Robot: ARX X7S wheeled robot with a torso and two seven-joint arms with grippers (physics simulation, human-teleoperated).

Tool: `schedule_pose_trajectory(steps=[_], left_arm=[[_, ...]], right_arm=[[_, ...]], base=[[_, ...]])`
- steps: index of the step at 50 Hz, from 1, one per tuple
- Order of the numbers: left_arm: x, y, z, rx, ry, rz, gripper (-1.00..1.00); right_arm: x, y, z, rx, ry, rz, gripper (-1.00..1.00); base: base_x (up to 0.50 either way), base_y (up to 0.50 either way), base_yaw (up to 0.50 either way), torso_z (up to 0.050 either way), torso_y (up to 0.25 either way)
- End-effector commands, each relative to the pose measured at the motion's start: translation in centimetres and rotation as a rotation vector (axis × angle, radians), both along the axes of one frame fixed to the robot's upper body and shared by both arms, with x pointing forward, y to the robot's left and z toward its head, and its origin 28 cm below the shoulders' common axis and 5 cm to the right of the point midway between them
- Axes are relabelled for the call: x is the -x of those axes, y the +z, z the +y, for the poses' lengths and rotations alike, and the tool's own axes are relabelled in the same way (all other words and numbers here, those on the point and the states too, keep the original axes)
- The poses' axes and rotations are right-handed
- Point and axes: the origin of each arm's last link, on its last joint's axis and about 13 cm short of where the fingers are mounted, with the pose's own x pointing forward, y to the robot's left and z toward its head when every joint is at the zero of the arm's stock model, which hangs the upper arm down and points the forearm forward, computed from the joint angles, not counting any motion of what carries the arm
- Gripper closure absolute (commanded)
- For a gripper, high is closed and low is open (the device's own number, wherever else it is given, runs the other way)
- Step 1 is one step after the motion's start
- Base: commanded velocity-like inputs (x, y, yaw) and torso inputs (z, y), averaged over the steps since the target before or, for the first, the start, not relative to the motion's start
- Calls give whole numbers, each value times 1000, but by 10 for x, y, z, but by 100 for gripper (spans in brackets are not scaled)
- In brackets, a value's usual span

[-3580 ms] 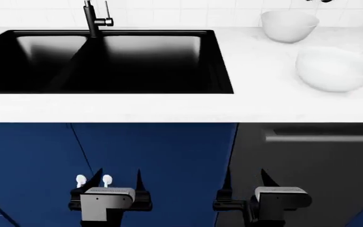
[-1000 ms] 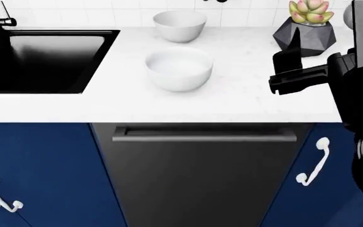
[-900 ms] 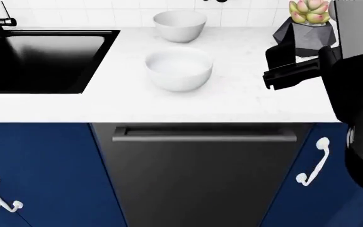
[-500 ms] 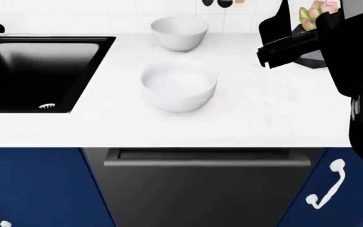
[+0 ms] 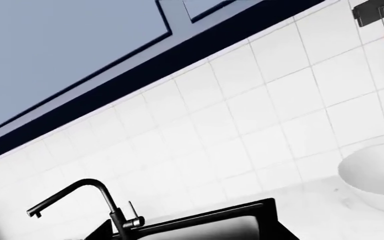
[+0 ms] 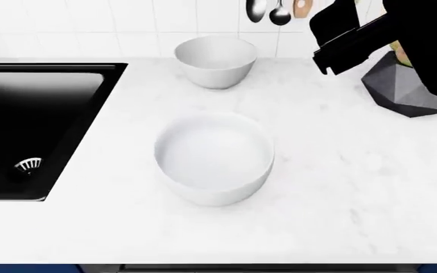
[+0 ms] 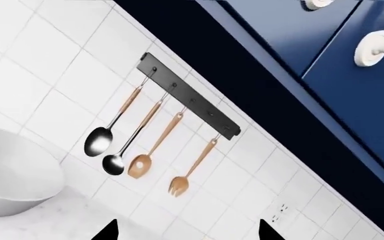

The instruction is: Stack the bowls in the sink.

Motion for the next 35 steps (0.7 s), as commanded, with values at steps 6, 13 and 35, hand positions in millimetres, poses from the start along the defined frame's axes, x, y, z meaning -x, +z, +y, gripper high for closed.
schedule_pose_trajectory(steps=[6, 13, 35], left_arm=[[7, 11, -5, -31, -21, 16, -100], [7, 12, -6, -39, -27, 27, -100], [8, 11, -4, -40, -23, 30, -100]], right_arm=[[6, 7, -4, 3, -24, 1, -100], [5, 4, -5, 10, -33, 13, -100], [3, -3, -4, 22, -30, 29, -100]], base=[[500, 0, 0, 0, 2], [500, 0, 0, 0, 1], [500, 0, 0, 0, 2]])
